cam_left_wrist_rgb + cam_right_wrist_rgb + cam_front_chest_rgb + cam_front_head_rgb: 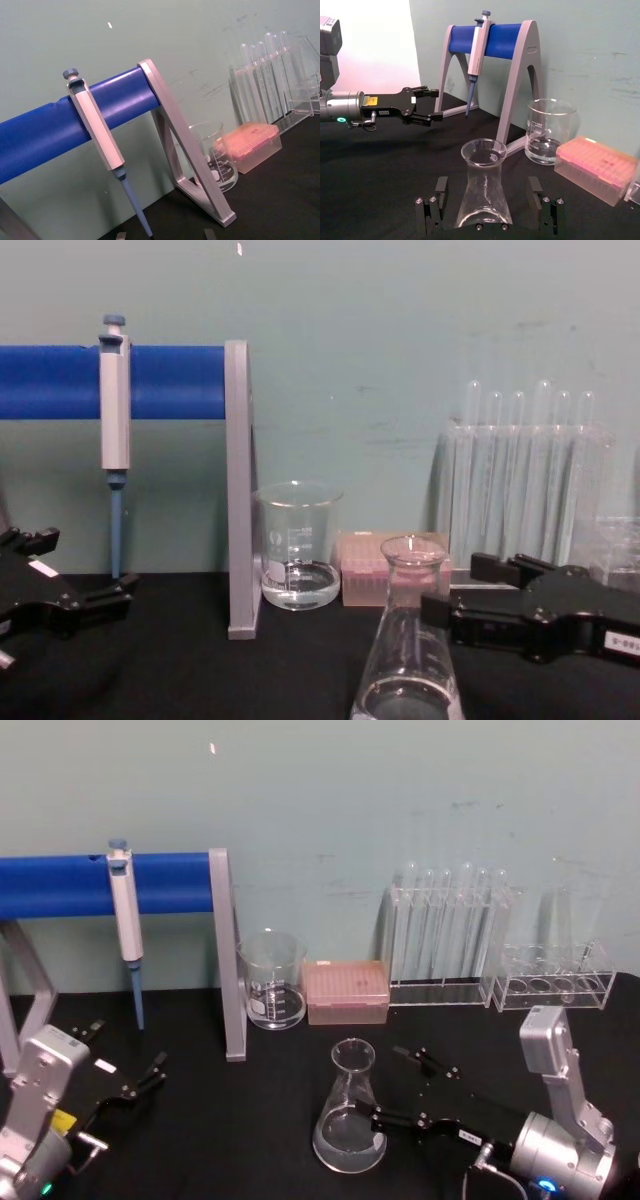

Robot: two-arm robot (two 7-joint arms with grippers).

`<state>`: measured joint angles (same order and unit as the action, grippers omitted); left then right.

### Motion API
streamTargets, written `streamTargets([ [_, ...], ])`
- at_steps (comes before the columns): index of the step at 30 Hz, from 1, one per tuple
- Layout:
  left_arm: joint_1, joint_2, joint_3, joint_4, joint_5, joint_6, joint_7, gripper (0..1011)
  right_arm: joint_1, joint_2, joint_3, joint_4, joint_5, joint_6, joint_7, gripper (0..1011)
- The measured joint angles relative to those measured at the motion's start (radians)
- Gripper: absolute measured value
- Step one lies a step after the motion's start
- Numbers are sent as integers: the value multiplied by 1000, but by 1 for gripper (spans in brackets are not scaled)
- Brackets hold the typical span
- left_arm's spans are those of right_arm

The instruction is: Grasp the erlenmeyer flask with one hand, shake it three times, then place it back.

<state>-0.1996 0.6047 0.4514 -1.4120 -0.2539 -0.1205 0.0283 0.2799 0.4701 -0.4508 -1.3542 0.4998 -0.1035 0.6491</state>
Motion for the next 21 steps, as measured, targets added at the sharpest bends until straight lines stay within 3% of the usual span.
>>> streamTargets([
  [21, 0, 0, 0, 0, 0, 0, 0, 1001, 70, -48, -39, 89, -7, -17, 30, 1000],
])
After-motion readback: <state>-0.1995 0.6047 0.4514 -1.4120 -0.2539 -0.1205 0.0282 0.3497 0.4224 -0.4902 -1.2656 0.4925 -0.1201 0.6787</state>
